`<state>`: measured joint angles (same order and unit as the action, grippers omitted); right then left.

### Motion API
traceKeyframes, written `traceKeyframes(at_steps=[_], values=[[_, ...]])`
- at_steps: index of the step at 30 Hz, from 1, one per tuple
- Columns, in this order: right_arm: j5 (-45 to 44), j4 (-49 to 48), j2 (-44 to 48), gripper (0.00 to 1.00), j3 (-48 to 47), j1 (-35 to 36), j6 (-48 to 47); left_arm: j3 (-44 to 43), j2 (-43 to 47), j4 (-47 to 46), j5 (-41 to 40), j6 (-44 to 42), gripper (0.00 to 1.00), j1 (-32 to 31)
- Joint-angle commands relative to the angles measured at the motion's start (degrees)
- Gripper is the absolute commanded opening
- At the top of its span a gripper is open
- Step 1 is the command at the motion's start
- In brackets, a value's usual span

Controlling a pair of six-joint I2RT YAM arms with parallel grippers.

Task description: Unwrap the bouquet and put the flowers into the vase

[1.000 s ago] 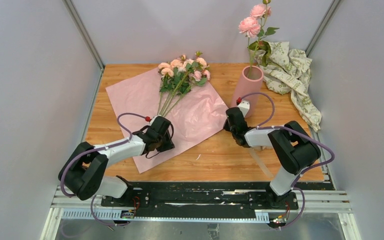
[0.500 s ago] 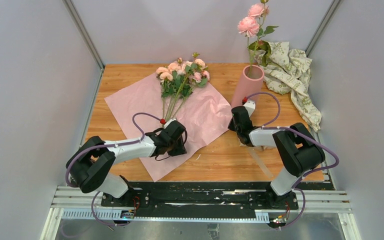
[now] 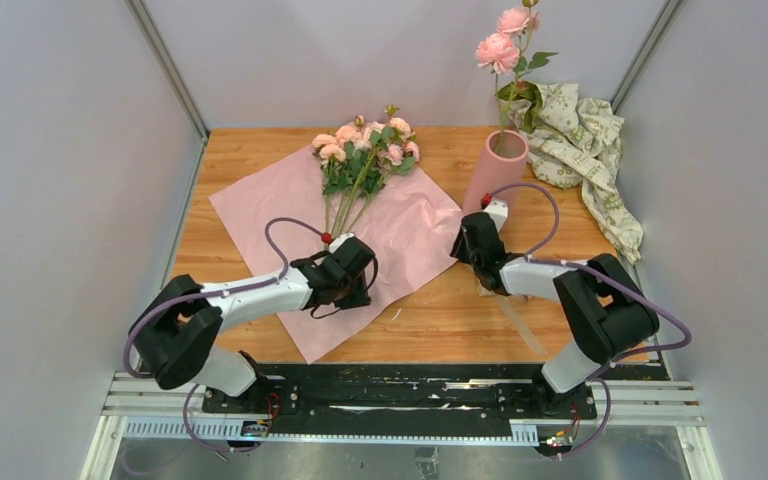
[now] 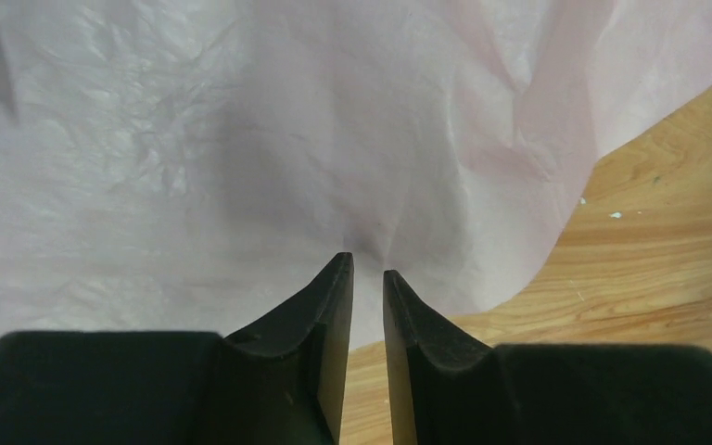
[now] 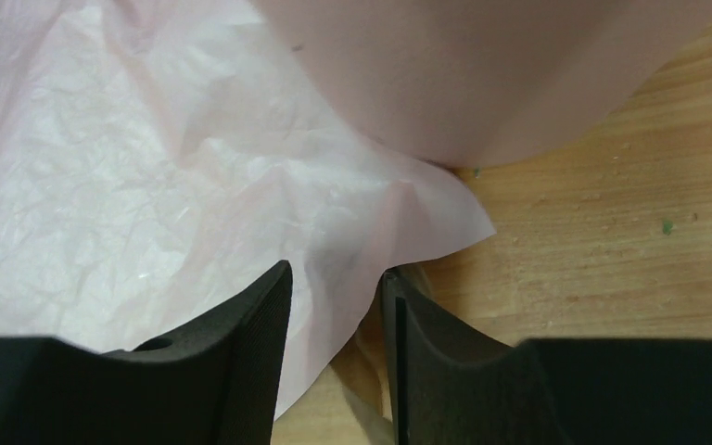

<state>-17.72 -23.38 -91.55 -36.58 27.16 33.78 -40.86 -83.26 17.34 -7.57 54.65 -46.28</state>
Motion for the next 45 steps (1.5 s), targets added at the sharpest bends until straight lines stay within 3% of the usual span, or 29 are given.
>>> traceKeyframes(at_steps=[1,8,13,17,19,23,27,32,45], values=[[-2.7,5.7,4.7,0.46,-0.5,4.9,-1.8,-6.2,6.4,8.0,-7.4,-4.3,0.29,-0.6],[-13.7,13.9,12.8,0.59,-2.2,15.5,-3.5,-21.3,6.0,18.4,-13.7,-12.1,0.36,1.3],[-19.1,19.9,17.0,0.7,-2.9,20.8,-4.5,-27.3,0.5,17.9,-13.1,-16.7,0.8,10.1],[-20.0,21.7,20.4,0.71,-2.3,22.0,-4.9,-33.5,-6.4,19.6,-14.6,-20.0,0.91,16.2],[-19.4,20.9,20.4,0.67,-2.9,22.1,-5.9,-37.4,-10.7,20.1,-16.7,-21.8,0.91,18.1],[-18.1,19.8,15.3,0.48,-7.9,22.1,-9.1,-45.0,-20.8,21.0,-16.3,-27.8,0.83,20.6],[-16.3,19.4,10.5,0.4,-12.6,21.9,-11.1,-48.4,-25.5,19.4,-13.6,-31.5,0.77,20.7],[-14.7,18.5,7.6,0.35,-14.6,21.7,-11.5,-46.4,-26.6,15.5,-8.5,-35.4,0.65,20.7],[-13.5,18.1,6.6,0.32,-14.1,21.2,-10.8,-45.0,-31.7,13.7,-10.1,-37.9,0.51,20.7]])
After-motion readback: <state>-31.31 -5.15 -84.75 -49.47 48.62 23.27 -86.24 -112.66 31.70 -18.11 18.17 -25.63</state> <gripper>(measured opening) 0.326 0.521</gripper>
